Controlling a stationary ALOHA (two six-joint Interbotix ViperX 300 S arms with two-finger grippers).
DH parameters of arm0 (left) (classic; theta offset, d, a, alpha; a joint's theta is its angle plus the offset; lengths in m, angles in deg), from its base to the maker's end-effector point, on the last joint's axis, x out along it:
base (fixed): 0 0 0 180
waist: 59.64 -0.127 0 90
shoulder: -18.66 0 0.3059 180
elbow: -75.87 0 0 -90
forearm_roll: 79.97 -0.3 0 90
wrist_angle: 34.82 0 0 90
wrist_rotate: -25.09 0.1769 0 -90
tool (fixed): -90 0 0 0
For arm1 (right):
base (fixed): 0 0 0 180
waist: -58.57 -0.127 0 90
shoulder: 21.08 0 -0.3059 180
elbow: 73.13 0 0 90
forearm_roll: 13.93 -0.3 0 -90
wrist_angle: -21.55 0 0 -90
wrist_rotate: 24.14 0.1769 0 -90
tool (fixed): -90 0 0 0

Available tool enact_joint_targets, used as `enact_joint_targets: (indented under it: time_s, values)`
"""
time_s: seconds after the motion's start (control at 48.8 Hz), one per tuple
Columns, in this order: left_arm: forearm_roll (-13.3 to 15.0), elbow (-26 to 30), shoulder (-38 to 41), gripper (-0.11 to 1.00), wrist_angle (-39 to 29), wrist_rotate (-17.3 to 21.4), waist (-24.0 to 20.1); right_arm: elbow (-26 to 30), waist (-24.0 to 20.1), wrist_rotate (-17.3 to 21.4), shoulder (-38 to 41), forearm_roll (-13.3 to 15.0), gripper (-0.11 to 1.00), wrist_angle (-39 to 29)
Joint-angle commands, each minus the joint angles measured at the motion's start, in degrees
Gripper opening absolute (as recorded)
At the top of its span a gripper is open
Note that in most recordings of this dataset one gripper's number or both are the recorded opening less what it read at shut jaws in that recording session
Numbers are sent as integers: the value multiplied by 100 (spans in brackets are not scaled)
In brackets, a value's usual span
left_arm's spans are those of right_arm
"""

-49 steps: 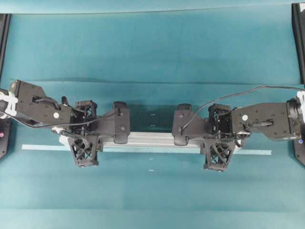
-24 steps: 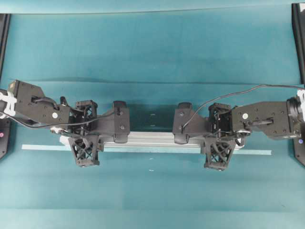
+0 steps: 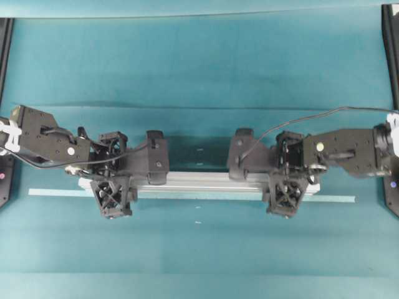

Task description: Lift the metal rail with both hands.

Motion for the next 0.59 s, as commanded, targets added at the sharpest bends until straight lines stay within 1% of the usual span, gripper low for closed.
enact_joint_targets:
  time_s: [0.0, 0.061, 0.102, 0.205, 0.369, 0.451, 0.574]
  values:
    - [9, -18, -53, 85, 35, 9, 70, 18, -44, -26, 35, 9, 91, 44]
    - [9, -53, -53, 96, 44, 9, 79, 18, -44, -70, 35, 18, 99, 70]
    - [9, -79, -62, 99, 53, 9, 88, 26, -44, -105, 26, 18, 100, 79]
    - [9, -123, -70, 96, 53, 9, 88, 53, -44, -185, 26, 18, 100, 158]
    - [9, -79, -229, 97, -35, 9, 88, 149, -18, -193, -167, 18, 100, 167]
    - [9, -44, -431, 97, -193, 9, 88, 176, 9, -185, -448, 18, 100, 141]
    - [9, 0, -861, 97, -633, 9, 88, 185, 18, -167, -1002, 18, 100, 141]
